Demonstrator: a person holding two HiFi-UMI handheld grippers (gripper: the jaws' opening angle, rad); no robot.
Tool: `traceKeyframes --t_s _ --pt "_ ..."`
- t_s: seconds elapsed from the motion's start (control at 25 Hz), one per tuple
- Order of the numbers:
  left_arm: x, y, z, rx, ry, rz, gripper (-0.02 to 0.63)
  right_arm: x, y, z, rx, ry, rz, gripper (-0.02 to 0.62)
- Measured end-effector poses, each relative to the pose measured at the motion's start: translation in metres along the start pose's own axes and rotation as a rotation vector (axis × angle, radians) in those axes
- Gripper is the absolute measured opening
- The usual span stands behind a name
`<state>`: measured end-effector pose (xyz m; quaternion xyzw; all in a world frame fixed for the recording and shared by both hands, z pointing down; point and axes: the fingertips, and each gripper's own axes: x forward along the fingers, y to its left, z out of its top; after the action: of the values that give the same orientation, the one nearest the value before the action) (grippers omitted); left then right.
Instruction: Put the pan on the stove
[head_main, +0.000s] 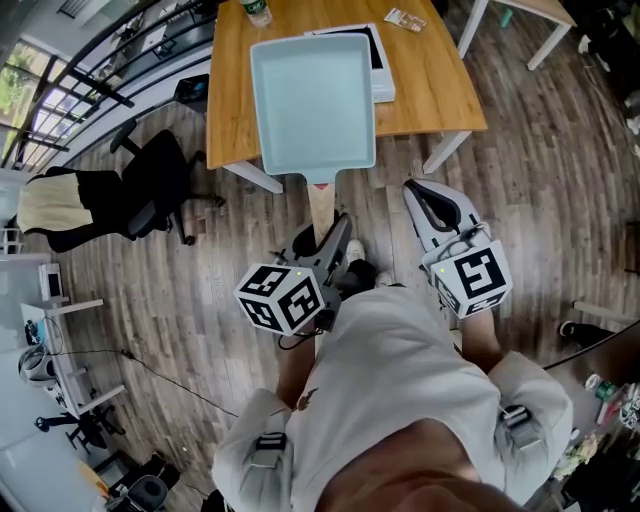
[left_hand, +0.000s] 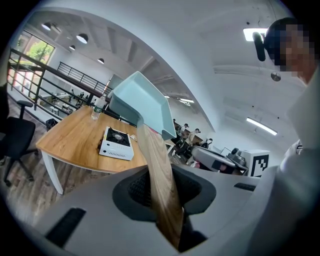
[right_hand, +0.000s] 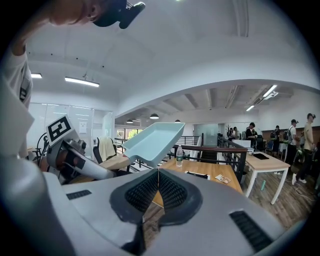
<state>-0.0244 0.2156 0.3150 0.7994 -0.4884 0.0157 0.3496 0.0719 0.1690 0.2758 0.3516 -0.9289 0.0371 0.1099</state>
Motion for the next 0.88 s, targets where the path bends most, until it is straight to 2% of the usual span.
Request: traceKeyframes --t_s 0.88 --pt "0.042 0.075 0.074 0.011 0.017 -0.030 0.095 0.100 -0.025 0.023 -0.008 0.024 -0.042 0.021"
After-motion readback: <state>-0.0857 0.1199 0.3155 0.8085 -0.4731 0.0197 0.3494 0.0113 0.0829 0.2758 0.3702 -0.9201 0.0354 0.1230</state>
